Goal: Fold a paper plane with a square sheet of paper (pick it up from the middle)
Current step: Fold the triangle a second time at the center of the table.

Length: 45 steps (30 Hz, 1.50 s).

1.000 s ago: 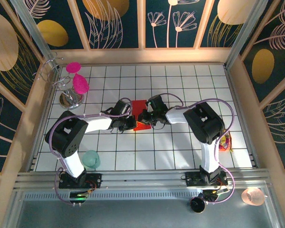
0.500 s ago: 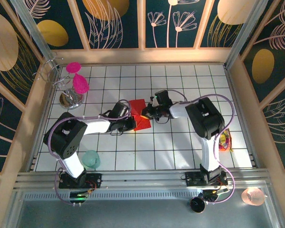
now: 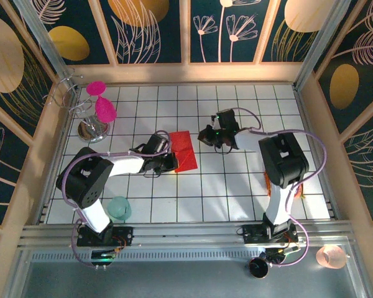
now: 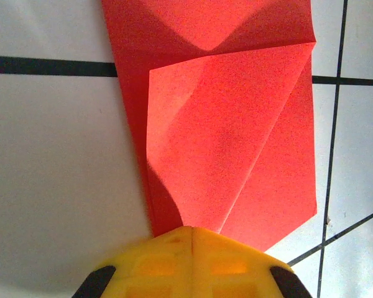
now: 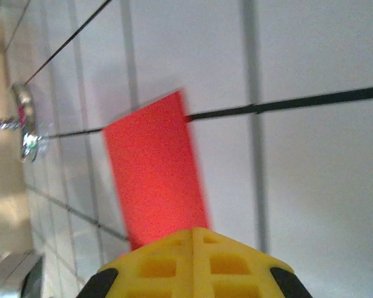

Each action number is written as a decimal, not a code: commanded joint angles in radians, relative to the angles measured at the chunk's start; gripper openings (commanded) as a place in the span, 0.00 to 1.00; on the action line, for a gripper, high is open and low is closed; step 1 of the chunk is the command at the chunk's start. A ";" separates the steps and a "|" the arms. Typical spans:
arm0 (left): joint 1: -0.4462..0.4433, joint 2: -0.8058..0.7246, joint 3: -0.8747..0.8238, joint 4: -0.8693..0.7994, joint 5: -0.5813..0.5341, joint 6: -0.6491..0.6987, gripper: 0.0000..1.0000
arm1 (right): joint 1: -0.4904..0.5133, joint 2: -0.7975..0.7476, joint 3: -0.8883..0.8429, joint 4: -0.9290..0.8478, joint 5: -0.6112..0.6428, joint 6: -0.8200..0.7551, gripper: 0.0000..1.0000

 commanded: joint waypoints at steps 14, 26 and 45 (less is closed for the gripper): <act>-0.005 -0.047 0.046 -0.083 0.077 0.055 0.00 | 0.122 0.148 0.046 -0.071 0.031 -0.009 0.00; -0.005 0.046 0.128 0.021 0.137 0.051 0.00 | 0.121 0.162 0.021 -0.088 0.052 -0.003 0.00; -0.005 0.025 0.010 -0.137 0.086 0.084 0.00 | 0.113 0.179 0.004 -0.087 0.063 -0.006 0.00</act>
